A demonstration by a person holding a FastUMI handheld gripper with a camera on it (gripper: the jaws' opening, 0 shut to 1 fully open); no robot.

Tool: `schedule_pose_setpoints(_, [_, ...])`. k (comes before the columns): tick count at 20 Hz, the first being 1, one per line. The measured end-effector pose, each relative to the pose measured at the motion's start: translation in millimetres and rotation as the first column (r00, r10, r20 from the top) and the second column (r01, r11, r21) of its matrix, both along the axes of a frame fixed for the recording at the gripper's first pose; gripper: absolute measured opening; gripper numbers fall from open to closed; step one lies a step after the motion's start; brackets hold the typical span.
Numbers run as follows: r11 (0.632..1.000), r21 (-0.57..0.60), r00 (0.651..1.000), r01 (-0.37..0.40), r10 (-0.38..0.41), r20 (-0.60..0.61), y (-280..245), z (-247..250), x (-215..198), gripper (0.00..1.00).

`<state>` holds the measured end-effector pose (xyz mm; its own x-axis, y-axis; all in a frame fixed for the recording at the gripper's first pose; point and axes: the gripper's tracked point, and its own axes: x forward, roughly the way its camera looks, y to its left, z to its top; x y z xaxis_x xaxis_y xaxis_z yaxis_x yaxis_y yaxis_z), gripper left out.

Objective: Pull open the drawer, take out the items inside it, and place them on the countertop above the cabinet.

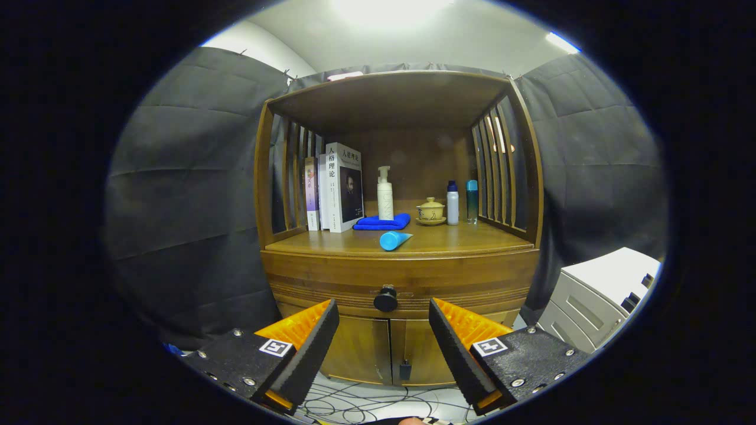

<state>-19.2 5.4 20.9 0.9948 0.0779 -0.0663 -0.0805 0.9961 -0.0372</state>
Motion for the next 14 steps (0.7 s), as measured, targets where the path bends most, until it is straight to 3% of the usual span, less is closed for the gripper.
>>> schedule_pose_setpoints(7, [0.999,-0.031,0.999,-0.031,0.032,0.019,-1.5,-14.6,-36.5,0.95])
schedule_pose_setpoints(14, [0.997,-0.044,0.998,-0.065,0.065,-0.018,8.3,-30.4,-47.7,0.95])
